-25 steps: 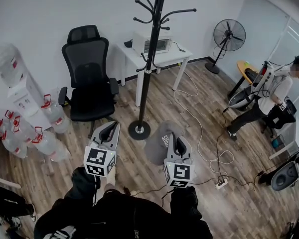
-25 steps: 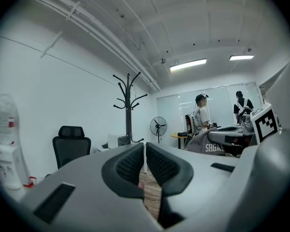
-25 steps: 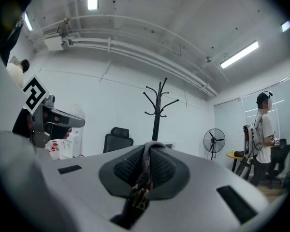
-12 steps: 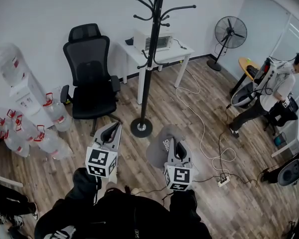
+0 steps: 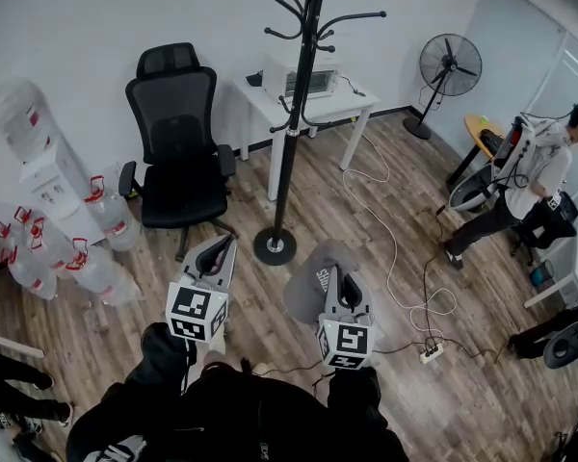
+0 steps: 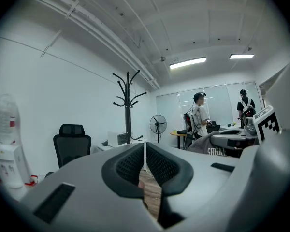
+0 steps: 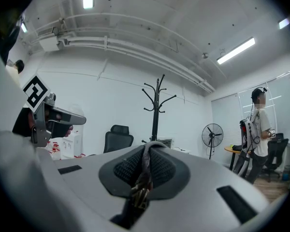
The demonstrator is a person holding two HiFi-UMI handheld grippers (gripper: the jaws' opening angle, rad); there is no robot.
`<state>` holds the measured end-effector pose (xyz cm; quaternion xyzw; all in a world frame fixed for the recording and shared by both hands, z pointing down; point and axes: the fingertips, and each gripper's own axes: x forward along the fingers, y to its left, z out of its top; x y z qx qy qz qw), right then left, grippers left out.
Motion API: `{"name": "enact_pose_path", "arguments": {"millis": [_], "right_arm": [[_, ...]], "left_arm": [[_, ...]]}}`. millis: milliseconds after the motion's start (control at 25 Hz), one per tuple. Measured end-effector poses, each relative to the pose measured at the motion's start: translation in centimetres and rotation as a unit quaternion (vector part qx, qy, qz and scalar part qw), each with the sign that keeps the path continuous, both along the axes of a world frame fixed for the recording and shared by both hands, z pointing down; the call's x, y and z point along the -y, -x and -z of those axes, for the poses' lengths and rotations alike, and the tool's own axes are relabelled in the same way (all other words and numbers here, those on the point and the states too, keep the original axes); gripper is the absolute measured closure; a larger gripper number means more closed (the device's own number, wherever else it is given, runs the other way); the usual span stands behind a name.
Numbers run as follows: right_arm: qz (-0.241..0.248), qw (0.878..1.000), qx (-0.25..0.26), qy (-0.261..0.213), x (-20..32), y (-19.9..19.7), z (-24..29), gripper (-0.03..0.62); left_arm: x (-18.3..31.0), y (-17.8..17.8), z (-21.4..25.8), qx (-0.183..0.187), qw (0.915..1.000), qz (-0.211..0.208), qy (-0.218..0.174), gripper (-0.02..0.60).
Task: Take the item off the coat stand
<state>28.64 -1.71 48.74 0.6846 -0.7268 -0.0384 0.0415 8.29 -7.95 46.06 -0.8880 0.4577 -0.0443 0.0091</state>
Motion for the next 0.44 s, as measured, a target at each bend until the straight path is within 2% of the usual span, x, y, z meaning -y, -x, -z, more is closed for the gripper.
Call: {"name": "enact_pose_path", "arguments": {"millis": [440], "right_arm": [[-0.001, 1.000, -0.002, -0.002, 0.18, 0.12, 0.41, 0.559]], "left_arm": [[0.20, 0.09, 0.14, -0.001, 1.0000, -0.001, 0.000, 0.546]]}}
